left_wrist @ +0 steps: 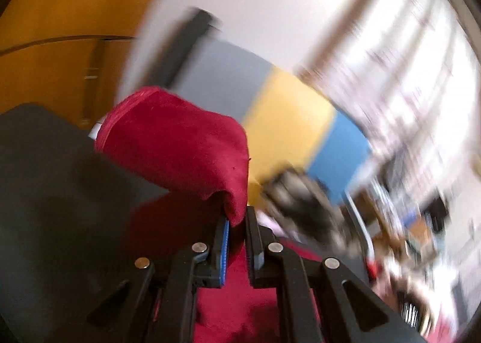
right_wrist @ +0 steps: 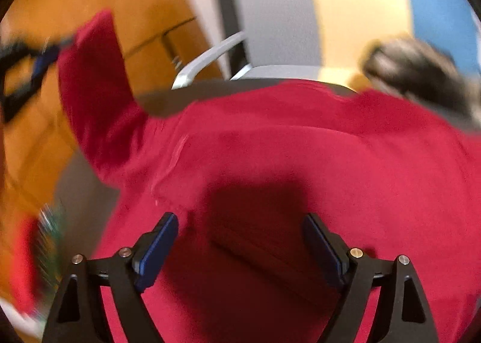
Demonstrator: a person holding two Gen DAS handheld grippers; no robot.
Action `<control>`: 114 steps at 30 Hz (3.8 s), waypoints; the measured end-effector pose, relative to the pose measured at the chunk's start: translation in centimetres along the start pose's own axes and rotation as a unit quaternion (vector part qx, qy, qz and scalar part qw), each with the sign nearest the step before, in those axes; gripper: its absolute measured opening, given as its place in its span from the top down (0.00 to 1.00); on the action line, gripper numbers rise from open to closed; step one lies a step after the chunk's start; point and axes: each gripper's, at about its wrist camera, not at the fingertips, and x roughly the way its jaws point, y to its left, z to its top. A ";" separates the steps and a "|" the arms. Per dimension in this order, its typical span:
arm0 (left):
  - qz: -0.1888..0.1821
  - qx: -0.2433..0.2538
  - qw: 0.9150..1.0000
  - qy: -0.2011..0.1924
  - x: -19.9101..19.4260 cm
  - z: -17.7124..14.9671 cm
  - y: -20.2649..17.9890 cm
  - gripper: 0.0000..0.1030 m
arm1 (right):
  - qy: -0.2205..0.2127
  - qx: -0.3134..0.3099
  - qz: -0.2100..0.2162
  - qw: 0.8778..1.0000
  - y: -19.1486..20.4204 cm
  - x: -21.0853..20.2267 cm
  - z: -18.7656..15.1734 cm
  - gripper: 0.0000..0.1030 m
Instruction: Fold clothes
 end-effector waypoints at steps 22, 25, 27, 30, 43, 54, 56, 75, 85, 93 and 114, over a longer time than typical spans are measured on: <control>0.045 -0.001 0.997 0.070 0.7 -14.2 1.0 0.74 | -0.038 0.055 -0.009 0.998 -2.6 -6.2 1.8 0.17; 0.073 -0.078 0.990 0.088 2.2 -14.0 5.6 0.74 | -0.045 0.014 -0.023 0.999 -0.3 -5.8 3.5 0.17; 0.054 -0.130 0.987 0.080 2.2 -14.5 8.0 0.75 | -0.034 -0.045 -0.058 0.997 2.2 -4.3 5.4 0.16; 0.019 -0.185 0.982 0.035 1.7 -15.6 9.6 0.77 | 0.010 -0.136 -0.131 0.982 6.4 -0.1 7.1 0.18; -0.020 -0.213 0.977 0.017 0.7 -16.9 11.3 0.76 | 0.032 0.017 -0.100 0.994 1.6 0.8 8.0 0.89; -0.025 -0.213 0.977 0.013 0.9 -16.8 11.2 0.76 | -0.009 0.236 0.059 0.970 -4.1 -4.2 -2.2 0.28; -0.025 -0.209 0.978 0.011 0.8 -16.9 11.1 0.74 | -0.039 0.266 0.094 0.959 -5.0 -5.5 -2.0 0.12; -0.026 -0.211 0.977 0.008 0.8 -16.9 11.4 0.70 | -0.073 0.126 -0.018 0.989 -5.9 -5.8 4.2 0.90; 0.011 -0.068 0.998 0.005 -1.5 -13.6 4.6 0.62 | -0.087 0.071 -0.109 0.988 -6.1 -6.8 3.7 0.56; 0.151 0.013 0.985 0.083 5.6 -9.4 4.4 0.62 | -0.001 -0.036 -0.111 0.993 -1.7 -0.4 3.7 0.49; 0.139 -0.037 0.986 0.089 -7.3 -15.8 7.8 0.60 | -0.030 -0.008 -0.039 0.999 -2.7 -9.5 -2.9 0.23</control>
